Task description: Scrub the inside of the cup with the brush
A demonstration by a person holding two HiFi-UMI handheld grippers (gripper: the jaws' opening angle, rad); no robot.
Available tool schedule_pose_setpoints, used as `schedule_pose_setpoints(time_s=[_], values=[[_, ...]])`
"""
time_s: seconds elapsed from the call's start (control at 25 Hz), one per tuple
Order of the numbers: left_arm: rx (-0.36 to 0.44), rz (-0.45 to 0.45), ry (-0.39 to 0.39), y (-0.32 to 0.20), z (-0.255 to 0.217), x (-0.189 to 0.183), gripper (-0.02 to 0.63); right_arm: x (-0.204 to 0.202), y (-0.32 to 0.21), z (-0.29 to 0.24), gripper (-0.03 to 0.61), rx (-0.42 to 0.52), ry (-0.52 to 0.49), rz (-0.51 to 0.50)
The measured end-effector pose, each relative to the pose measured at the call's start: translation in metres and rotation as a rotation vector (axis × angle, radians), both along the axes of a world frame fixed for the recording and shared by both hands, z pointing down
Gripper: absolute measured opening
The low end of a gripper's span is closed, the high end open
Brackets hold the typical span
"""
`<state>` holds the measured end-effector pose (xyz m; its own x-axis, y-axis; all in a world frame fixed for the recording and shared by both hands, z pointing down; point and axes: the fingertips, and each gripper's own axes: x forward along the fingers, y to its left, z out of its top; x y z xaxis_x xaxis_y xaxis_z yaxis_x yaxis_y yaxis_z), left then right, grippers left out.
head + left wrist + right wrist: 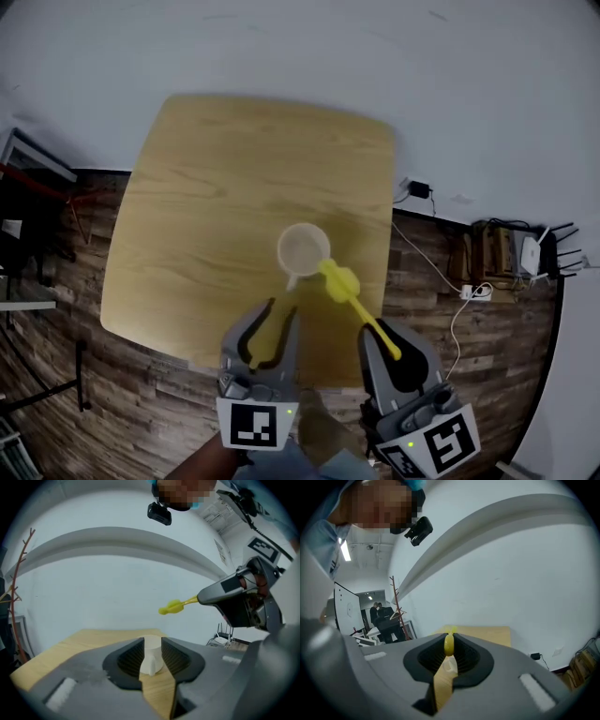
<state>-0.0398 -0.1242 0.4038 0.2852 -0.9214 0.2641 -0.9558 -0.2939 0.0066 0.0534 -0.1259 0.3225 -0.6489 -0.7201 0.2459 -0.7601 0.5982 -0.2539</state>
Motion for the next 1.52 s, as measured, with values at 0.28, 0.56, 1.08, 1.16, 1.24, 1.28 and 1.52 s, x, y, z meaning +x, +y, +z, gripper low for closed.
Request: schedule_pose_setpoints(time_s=[0.28,0.56,1.08,1.16,1.24,1.28,1.52], values=[[-0.053,-0.024,0.070,-0.012,0.046,0.005,0.141,0.008,-0.003,0.024,0.040,-0.046,0.025,0.012],[-0.068,-0.062,0.104,-0.029,0.064,0.013,0.144,0.011,-0.004,0.030,0.040,-0.064,0.034,0.021],[-0.061,-0.072,0.020,-0.038,0.075,0.013,0.139,0.018,-0.007,0.047,0.040,-0.110,0.056,0.039],[-0.062,-0.073,0.019,-0.038,0.075,0.011,0.119,0.019,-0.007,0.051,0.040,-0.119,0.060,0.042],[-0.063,-0.067,0.014,-0.039,0.075,0.010,0.105,0.021,-0.007,0.054,0.040,-0.129,0.064,0.045],[-0.061,-0.062,0.009,-0.040,0.075,0.009,0.089,0.021,-0.008,0.056,0.040,-0.133,0.066,0.046],[-0.044,-0.003,-0.011,-0.044,0.069,0.003,0.077,0.022,-0.011,0.054,0.040,-0.113,0.068,0.051]])
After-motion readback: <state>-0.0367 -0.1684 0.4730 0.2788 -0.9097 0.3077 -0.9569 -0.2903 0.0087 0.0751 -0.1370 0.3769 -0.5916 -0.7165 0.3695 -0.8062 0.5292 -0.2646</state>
